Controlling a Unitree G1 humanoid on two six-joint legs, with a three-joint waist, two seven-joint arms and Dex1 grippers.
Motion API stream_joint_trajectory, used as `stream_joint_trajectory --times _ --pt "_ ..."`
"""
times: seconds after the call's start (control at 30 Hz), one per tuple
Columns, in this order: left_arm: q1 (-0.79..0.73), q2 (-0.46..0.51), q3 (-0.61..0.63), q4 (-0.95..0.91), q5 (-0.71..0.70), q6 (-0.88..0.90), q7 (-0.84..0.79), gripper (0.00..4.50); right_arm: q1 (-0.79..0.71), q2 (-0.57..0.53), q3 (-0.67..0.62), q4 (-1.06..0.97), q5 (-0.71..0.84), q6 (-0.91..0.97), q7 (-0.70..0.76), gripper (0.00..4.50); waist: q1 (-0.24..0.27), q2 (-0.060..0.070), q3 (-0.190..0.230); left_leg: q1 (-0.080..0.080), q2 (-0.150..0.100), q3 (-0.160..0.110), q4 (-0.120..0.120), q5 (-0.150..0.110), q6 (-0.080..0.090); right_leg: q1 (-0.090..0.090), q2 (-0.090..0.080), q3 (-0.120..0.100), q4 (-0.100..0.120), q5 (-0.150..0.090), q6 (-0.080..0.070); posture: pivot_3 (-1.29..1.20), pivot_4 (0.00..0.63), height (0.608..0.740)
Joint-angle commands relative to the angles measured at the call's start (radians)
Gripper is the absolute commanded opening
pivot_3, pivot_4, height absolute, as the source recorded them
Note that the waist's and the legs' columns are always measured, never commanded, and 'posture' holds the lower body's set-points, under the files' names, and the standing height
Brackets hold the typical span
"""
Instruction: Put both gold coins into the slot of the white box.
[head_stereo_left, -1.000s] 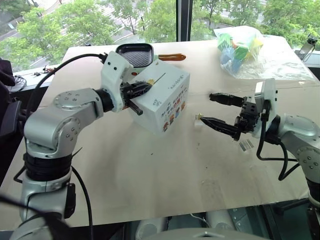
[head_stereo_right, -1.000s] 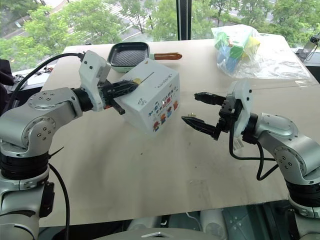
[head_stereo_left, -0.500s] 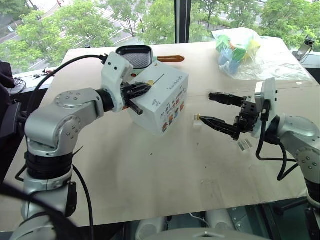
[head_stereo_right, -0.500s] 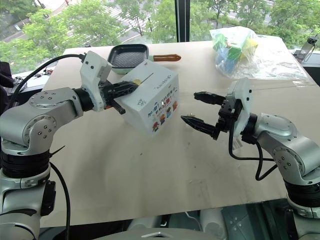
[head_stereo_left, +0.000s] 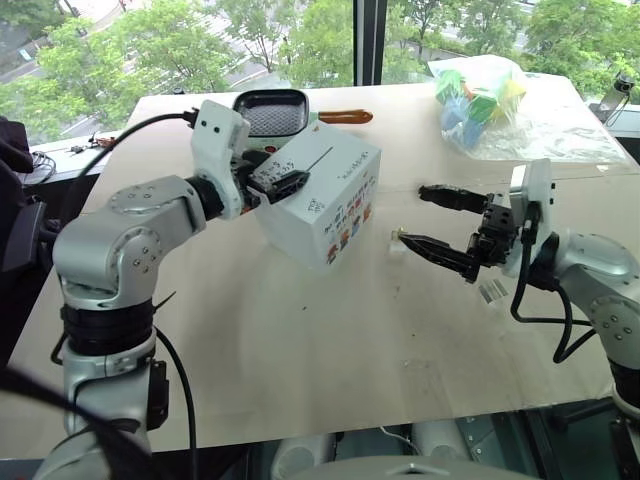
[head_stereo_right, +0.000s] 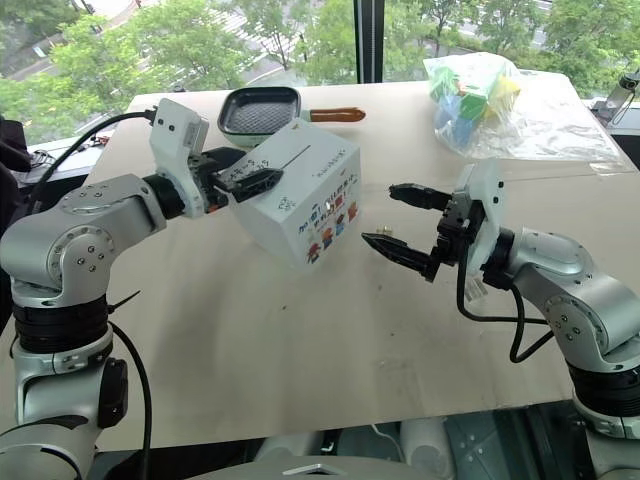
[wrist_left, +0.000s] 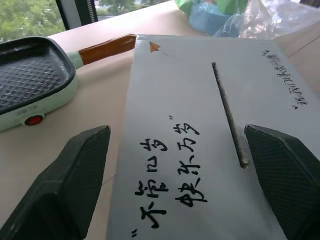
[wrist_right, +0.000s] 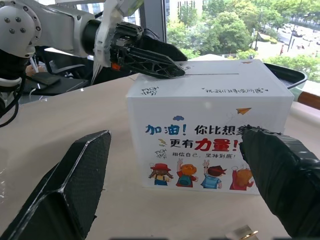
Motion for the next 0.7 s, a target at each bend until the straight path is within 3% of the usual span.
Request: stream_joint_trajectory --times 0.03,0.13,0.27,0.5,0.7 --pt "0.028 0.0 0.159 -0.155 -0.216 -0.036 -0.122 4.45 0.024 0.065 0.064 0.049 -0.129 -0.066 -0.077 4.5 -0.004 -0.002 0.001 0.0 0.0 0.0 -0.001 0.0 0.0 -0.001 0.0 0.0 0.0 0.0 0.0 0.0 0.15 0.721" --pt "0.135 0.054 0.237 -0.249 -0.353 -0.025 -0.244 4.45 0.038 0.114 0.139 0.123 -0.273 -0.119 -0.137 4.5 -0.007 -0.002 0.001 -0.005 0.0 0.001 -0.002 0.0 0.0 -0.007 -0.001 0.001 -0.001 0.0 0.0 0.0 0.15 0.721" --pt "0.289 0.154 0.284 -0.326 -0.392 -0.047 -0.331 4.45 0.039 0.195 0.202 0.226 -0.405 -0.144 -0.222 4.5 -0.01 -0.001 0.001 -0.009 0.001 0.004 -0.005 0.0 -0.001 -0.015 0.0 0.004 0.0 0.0 0.0 0.0 0.15 0.721" --pt "0.468 0.248 0.232 -0.406 -0.229 -0.182 -0.366 4.45 0.04 0.295 0.253 0.292 -0.511 -0.133 -0.282 4.5 -0.003 -0.001 0.001 -0.009 0.0 0.004 -0.005 0.001 -0.002 -0.015 0.0 0.004 0.0 0.0 -0.001 0.0 0.15 0.721" --pt "0.541 0.252 0.075 -0.456 -0.064 -0.284 -0.329 4.45 0.021 0.358 0.24 0.326 -0.558 -0.148 -0.31 4.5 -0.004 -0.001 0.001 -0.009 0.0 0.004 -0.007 0.001 -0.002 -0.015 0.0 0.005 0.0 0.0 -0.001 0.0 0.15 0.721"
